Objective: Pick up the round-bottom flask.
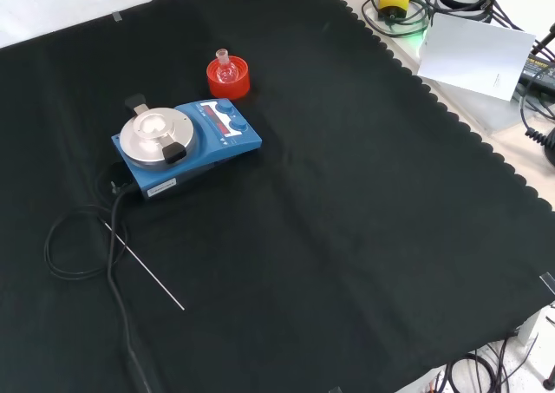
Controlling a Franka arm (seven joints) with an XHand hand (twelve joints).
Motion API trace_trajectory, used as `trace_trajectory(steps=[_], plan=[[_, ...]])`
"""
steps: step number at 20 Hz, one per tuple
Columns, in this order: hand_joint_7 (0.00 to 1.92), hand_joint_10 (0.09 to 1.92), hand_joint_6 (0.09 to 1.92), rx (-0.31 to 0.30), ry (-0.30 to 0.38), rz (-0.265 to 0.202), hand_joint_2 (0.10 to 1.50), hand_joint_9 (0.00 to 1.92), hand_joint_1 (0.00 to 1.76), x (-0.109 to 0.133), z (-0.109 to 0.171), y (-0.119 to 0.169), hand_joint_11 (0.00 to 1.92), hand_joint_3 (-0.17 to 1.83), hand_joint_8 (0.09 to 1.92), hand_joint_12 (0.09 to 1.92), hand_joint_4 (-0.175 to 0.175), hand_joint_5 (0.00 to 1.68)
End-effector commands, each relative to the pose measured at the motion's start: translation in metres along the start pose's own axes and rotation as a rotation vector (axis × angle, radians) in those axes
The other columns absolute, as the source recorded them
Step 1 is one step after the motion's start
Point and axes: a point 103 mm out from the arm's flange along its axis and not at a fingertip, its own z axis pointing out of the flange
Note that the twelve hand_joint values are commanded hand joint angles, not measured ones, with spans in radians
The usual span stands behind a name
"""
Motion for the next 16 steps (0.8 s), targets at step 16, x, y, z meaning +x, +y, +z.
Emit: trace_trajectory(steps=[16], plan=[[0.14,0.72,0.38,0.068,0.043,0.097,0.74,0.33,0.85,-0.053,0.11,0.051,0.0,0.6,0.65,1.38,-0.059,0.55]])
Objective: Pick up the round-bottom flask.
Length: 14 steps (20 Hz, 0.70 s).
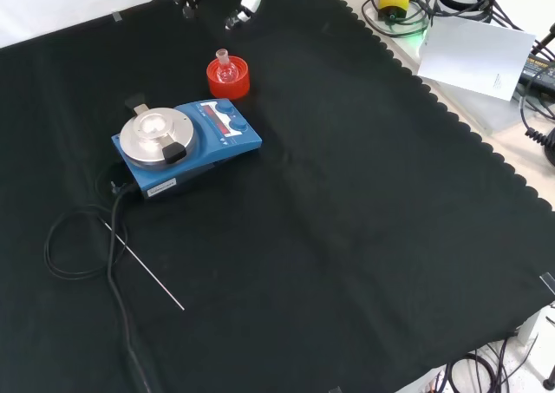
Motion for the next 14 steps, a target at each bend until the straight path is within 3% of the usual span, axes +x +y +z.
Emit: trace_trajectory(steps=[1,14], plan=[[0.15,0.72,0.39,0.01,0.01,0.034,0.74,0.33,0.85,-0.011,0.033,0.014,0.0,0.61,0.65,1.38,-0.06,0.55],[0.18,0.72,0.48,0.049,0.023,0.063,0.68,0.34,0.9,-0.038,0.076,0.019,0.0,0.67,0.67,1.38,-0.062,0.57]])
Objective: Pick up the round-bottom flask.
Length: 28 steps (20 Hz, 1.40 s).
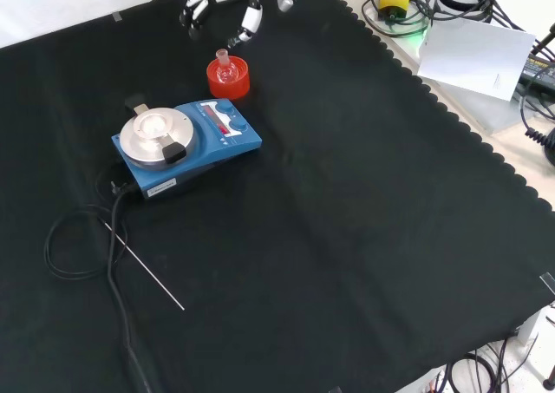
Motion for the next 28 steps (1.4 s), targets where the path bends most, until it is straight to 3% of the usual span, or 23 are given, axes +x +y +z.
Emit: trace_trajectory(steps=[1,9,11,18,28], plan=[[0.18,0.72,0.49,0.008,0.026,0.011,0.67,0.34,0.9,-0.019,0.019,0.009,0.0,0.67,0.67,1.38,-0.062,0.58],[0.18,0.72,0.54,0.009,0.009,0.015,0.66,0.36,0.92,-0.012,0.031,0.008,0.0,0.69,0.68,1.38,-0.064,0.58],[0.19,0.72,0.54,0.014,0.023,0.013,0.65,0.36,0.92,-0.023,0.029,0.011,0.0,0.69,0.68,1.38,-0.064,0.58],[0.19,0.72,0.56,0.016,0.019,0.013,0.65,0.36,0.92,-0.025,0.031,0.011,0.0,0.69,0.68,1.39,-0.064,0.58],[0.2,0.72,0.58,-0.003,0.001,-0.013,0.63,0.38,0.94,-0.003,0.043,0.006,0.0,0.7,0.68,1.39,-0.062,0.59]])
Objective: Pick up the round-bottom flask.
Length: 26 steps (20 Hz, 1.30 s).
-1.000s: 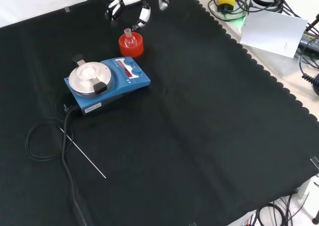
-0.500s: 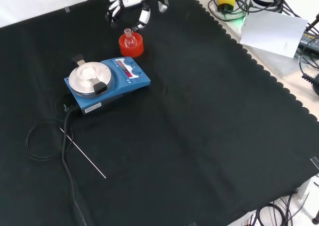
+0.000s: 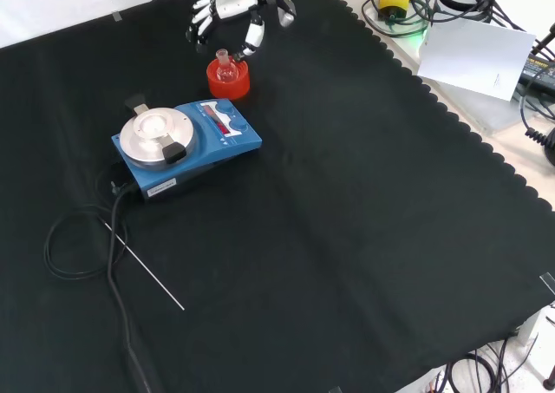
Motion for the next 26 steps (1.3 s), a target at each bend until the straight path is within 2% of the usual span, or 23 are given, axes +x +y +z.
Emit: trace_trajectory(steps=[1,9,14,26], plan=[[0.2,0.72,0.59,-0.01,-0.003,-0.009,0.63,0.38,0.94,0.008,0.004,-0.001,0.0,0.7,0.68,1.39,-0.061,0.59],[0.21,0.71,0.68,-0.033,-0.012,0.003,0.6,0.4,0.97,0.0,-0.001,0.001,0.0,0.73,0.68,1.41,-0.062,0.64],[0.21,0.71,0.69,-0.027,0.005,0.008,0.6,0.4,0.97,-0.011,-0.003,0.004,0.0,0.73,0.68,1.41,-0.063,0.64],[0.21,0.71,0.74,-0.022,-0.012,-0.005,0.6,0.41,0.98,0.003,0.003,0.004,0.0,0.74,0.69,1.43,-0.066,0.71]])
